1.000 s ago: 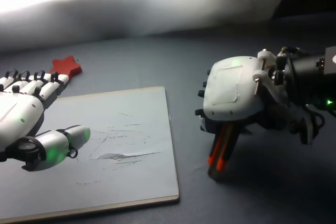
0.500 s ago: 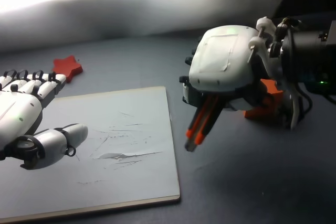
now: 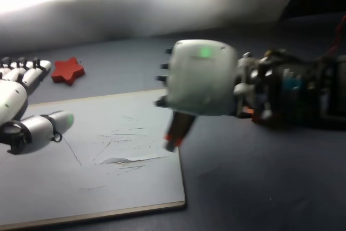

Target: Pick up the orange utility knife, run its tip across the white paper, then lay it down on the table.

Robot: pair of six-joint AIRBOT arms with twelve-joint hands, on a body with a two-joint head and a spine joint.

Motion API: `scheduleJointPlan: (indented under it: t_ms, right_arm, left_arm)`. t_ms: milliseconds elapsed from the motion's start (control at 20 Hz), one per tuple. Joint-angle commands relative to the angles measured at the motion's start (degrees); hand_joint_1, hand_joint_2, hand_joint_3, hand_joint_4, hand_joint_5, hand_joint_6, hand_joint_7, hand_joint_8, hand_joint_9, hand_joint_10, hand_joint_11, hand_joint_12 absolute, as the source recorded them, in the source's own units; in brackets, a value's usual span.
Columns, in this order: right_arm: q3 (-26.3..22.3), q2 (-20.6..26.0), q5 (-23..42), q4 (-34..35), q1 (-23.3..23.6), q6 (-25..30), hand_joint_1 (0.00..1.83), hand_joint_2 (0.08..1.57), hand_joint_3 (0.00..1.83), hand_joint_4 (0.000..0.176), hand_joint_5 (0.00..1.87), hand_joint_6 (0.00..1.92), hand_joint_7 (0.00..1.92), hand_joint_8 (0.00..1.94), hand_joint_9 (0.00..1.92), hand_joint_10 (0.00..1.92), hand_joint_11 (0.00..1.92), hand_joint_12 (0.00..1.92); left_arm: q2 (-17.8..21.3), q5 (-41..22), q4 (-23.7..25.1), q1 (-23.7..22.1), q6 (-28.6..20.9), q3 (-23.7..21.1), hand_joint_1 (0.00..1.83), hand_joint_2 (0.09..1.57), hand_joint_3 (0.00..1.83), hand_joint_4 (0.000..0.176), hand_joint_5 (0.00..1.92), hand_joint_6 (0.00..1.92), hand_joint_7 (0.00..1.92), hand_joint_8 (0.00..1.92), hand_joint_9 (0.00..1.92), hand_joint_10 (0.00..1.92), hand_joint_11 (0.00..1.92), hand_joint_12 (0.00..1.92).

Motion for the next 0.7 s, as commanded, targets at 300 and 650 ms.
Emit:
scheduleJointPlan:
  t_ms: [300,650]
  right_arm:
    - [8.24,-10.15,19.59,8.52,-1.21,-16.45,1.50,1.22,0.06,0.176,1.35,1.92,1.53,1.94,1.64,1.92,1.70,1.92]
    - [14.56,-17.72,25.51,8.52,-1.17,-19.55,1.50,1.22,0.06,0.176,1.34,1.92,1.52,1.94,1.64,1.92,1.71,1.92]
  left_arm:
    - [0.08,-3.52,1.58,-1.00,-0.18,2.78,0.00,1.32,0.00,0.000,0.01,0.00,0.03,0.00,0.09,0.00,0.00,0.44]
    - [-0.20,-2.92,1.01,-0.86,-0.12,6.31,0.00,1.32,0.00,0.000,0.02,0.00,0.05,0.01,0.09,0.00,0.00,0.41]
